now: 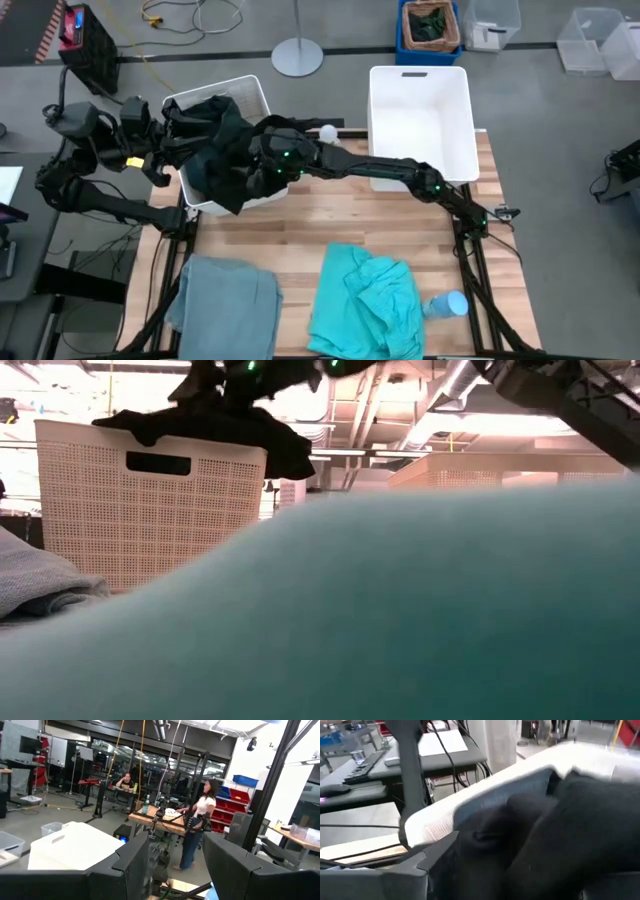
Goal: Sort clothes
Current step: Put the black shirt into the left white laundry bin
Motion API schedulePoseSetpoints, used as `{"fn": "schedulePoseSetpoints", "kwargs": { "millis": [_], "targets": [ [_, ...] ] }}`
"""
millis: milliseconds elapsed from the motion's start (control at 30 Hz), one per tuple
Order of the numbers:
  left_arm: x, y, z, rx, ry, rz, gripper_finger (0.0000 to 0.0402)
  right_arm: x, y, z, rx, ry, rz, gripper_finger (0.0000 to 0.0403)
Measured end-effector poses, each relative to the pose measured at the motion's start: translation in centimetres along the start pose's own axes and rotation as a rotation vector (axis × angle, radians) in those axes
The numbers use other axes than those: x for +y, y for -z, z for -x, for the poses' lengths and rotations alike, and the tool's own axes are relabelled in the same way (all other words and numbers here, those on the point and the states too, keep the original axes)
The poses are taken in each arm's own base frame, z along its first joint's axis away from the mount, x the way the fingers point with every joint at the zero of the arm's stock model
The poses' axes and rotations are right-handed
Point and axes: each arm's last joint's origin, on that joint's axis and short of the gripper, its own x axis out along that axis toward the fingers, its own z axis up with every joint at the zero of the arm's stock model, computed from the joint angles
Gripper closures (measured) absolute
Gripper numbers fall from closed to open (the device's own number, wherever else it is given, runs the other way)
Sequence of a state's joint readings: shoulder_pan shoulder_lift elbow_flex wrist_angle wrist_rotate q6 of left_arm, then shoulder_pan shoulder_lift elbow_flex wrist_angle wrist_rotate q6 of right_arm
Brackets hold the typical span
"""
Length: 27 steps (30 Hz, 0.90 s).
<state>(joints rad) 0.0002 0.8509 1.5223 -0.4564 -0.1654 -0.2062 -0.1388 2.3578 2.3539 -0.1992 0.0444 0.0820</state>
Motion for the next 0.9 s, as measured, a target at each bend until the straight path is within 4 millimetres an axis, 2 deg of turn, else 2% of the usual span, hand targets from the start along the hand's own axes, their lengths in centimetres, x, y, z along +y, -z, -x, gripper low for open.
{"fn": "schedulePoseSetpoints", "kwargs": {
  "millis": [133, 233, 300, 433, 533, 667, 900],
  "targets": [
    [0.0, 0.0, 0.0, 0.0, 0.0, 0.0, 0.0221, 0.9, -3.1, 2.6, -0.055, 0.016, 0.076, 0.0123],
    [0.0, 0.0, 0.0, 0.0, 0.0, -0.003, 0.0221, 1.1, -4.3, 4.0, -0.043, 0.044, 0.11, 0.0123],
    [0.0, 0.0, 0.0, 0.0, -0.006, -0.004, 0.0221, 0.6, -4.1, 4.3, 0.022, 0.071, 0.12, 0.0123],
    [0.0, 0.0, 0.0, -0.001, -0.012, -0.011, 0.0221, -0.2, -2.0, 4.4, 0.229, 0.106, 0.132, 0.0123],
    [0.0, 0.0, 0.0, -0.001, -0.011, -0.011, 0.0221, 0.4, -1.3, 4.6, 0.29, 0.151, 0.156, 0.0123],
    [0.0, 0.0, 0.0, 0.0, -0.011, -0.011, 0.0221, 1.7, -2.1, 5.1, 0.244, 0.148, 0.196, 0.0123],
    [0.0, 0.0, 0.0, 0.0, -0.01, -0.003, 0.0221, 3.9, -7.0, 8.5, 0.015, 0.131, 0.242, 0.0123]
  ]
}}
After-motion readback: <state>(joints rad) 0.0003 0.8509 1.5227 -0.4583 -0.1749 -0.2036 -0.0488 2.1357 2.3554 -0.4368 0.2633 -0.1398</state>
